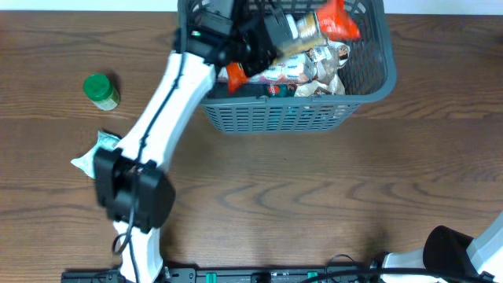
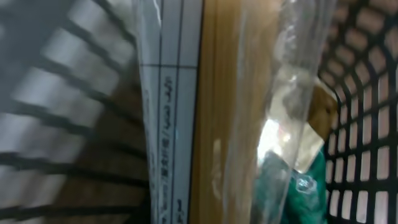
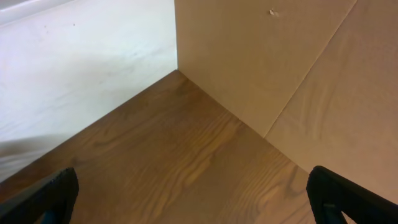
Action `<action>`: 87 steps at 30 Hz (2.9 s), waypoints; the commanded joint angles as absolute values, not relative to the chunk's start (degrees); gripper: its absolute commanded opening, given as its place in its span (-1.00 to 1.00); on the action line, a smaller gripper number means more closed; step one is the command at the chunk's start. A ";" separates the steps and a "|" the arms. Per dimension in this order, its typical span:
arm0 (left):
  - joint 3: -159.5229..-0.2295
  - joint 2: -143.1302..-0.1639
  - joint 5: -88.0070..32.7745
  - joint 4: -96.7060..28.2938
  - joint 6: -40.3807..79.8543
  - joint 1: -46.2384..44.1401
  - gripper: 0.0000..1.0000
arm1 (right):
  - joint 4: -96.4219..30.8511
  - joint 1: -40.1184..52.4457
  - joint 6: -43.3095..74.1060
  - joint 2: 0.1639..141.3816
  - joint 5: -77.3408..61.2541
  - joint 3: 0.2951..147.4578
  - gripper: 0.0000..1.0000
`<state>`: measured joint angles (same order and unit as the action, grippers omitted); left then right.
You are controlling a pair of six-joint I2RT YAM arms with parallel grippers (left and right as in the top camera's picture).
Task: Pack container
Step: 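Lower the spaghetti pack into the basket and open the left gripper, then move the left gripper down to the mint-green pouch, then grasp the mint-green pouch with the left gripper and lift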
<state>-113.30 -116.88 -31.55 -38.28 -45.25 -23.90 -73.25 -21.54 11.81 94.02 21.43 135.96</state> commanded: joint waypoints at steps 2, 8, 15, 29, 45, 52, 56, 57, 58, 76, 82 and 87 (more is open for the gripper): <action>-114.72 -117.23 -33.98 -37.91 -46.87 -24.47 -0.88 | -73.30 -21.67 12.82 93.97 21.80 135.90 0.98; -114.74 -115.98 -30.15 -37.08 -45.15 -24.56 0.97 | -73.30 -21.67 12.84 93.97 21.80 135.90 0.98; -114.91 -108.57 -27.03 -36.60 -45.15 -24.51 0.97 | -73.30 -21.67 12.84 93.97 21.80 135.90 0.99; -114.89 -90.02 22.15 -43.68 -11.40 -14.52 0.97 | -73.30 -21.67 12.82 93.97 21.80 135.90 0.99; -111.98 -96.23 19.73 -85.14 44.36 12.25 0.99 | -73.30 -21.67 12.82 93.97 21.80 135.90 0.99; -103.94 -100.49 12.82 -90.02 67.11 13.32 0.96 | -73.30 -21.67 12.82 93.97 21.80 135.90 0.99; -96.12 -100.88 10.00 -82.61 70.41 13.32 0.97 | -73.30 -21.67 12.82 93.97 21.80 135.90 0.98; -94.30 -100.88 9.85 -80.97 70.96 13.32 0.97 | -73.30 -21.67 12.82 93.97 21.80 135.90 0.98; -92.38 -100.88 9.82 -79.66 72.01 13.32 0.97 | -73.30 -21.67 12.84 93.97 21.80 135.90 0.98; -71.68 -100.90 9.87 -60.14 100.53 13.34 0.97 | -73.30 -21.67 12.84 93.97 21.80 135.90 0.98; -66.35 -100.97 10.72 -51.44 101.23 14.87 0.97 | -73.30 -21.67 12.82 93.97 21.80 135.90 0.98; -63.83 -101.82 12.05 -48.10 100.07 17.15 0.97 | -73.30 -21.67 12.84 93.97 21.80 135.90 0.99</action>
